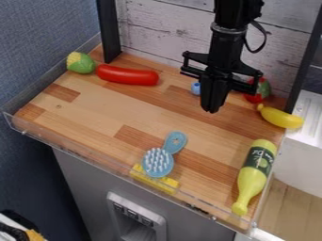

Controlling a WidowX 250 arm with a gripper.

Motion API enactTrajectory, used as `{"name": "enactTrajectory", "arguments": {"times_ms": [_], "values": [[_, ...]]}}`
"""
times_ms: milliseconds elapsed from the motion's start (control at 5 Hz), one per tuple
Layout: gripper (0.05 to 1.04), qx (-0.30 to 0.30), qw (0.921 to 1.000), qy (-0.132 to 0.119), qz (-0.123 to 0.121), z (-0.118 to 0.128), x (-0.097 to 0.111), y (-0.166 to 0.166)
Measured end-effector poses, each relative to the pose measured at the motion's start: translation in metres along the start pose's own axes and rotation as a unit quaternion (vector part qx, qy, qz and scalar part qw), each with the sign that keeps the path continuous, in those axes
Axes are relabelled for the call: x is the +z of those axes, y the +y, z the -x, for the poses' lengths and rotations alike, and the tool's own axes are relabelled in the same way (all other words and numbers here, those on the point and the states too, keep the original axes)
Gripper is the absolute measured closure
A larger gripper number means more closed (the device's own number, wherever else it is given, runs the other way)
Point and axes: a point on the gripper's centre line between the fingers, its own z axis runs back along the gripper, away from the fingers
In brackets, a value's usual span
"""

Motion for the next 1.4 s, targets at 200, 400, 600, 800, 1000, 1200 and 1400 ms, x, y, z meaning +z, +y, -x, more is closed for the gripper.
{"name": "enactTrajectory", "arguments": {"times_ms": [200, 400, 600, 800, 1000, 1200, 1400], "values": [[0.985, 0.034, 0.9994, 0.000, 0.004, -0.004, 0.004, 0.022], [0.819, 0.087, 0.9961, 0.000, 0.010, -0.019, 0.006, 0.060], [0.567, 0.121, 0.9926, 0.001, 0.015, -0.036, 0.008, 0.097], [0.279, 0.132, 0.9911, -0.001, 0.021, -0.054, 0.006, 0.140], [0.087, 0.105, 0.9942, 0.000, 0.025, -0.067, 0.001, 0.187], [0.083, 0.062, 0.9977, 0.008, 0.027, -0.071, -0.003, 0.210], [0.083, 0.022, 0.9993, 0.016, 0.027, -0.072, -0.003, 0.215]]}}
